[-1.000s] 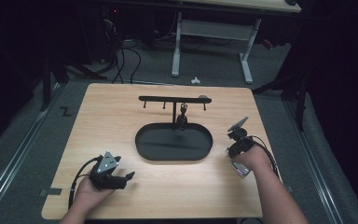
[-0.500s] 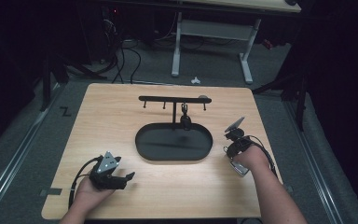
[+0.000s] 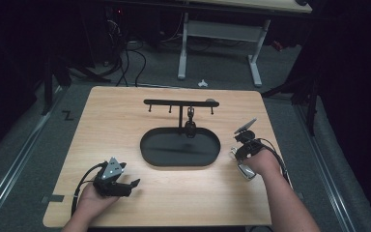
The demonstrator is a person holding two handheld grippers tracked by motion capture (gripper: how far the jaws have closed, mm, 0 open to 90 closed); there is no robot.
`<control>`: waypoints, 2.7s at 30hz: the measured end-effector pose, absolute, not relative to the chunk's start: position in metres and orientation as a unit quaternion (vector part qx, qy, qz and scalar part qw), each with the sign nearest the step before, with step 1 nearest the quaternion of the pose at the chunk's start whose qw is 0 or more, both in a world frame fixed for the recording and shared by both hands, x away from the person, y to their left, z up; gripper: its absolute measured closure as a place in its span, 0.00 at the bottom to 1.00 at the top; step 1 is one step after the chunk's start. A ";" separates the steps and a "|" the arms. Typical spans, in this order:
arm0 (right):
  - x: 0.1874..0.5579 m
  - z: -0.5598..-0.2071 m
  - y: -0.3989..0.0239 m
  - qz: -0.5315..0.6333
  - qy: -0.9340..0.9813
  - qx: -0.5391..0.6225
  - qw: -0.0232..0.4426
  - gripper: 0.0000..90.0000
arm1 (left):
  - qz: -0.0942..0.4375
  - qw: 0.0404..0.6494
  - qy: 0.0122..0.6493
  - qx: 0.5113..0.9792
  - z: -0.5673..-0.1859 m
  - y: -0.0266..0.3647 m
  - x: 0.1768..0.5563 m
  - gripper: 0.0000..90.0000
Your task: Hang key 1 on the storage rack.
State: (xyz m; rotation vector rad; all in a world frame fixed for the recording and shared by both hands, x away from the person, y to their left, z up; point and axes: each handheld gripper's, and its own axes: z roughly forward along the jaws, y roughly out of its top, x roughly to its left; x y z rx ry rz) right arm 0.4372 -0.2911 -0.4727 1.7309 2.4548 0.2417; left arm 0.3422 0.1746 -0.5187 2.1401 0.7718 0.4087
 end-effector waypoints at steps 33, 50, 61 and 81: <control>0.409 -0.411 -0.292 0.149 0.813 0.557 0.078 0.84 | 0.158 0.397 0.303 0.852 -0.521 0.171 0.342 0.22; 0.412 -0.392 -0.283 0.150 0.818 0.549 0.083 0.84 | 0.158 0.395 0.302 0.853 -0.521 0.171 0.342 0.22; 0.414 -0.378 -0.276 0.154 0.821 0.543 0.089 0.84 | 0.158 0.396 0.302 0.853 -0.521 0.171 0.342 0.22; 0.420 -0.352 -0.256 0.165 0.827 0.528 0.102 0.84 | 0.157 0.395 0.301 0.853 -0.521 0.172 0.342 0.22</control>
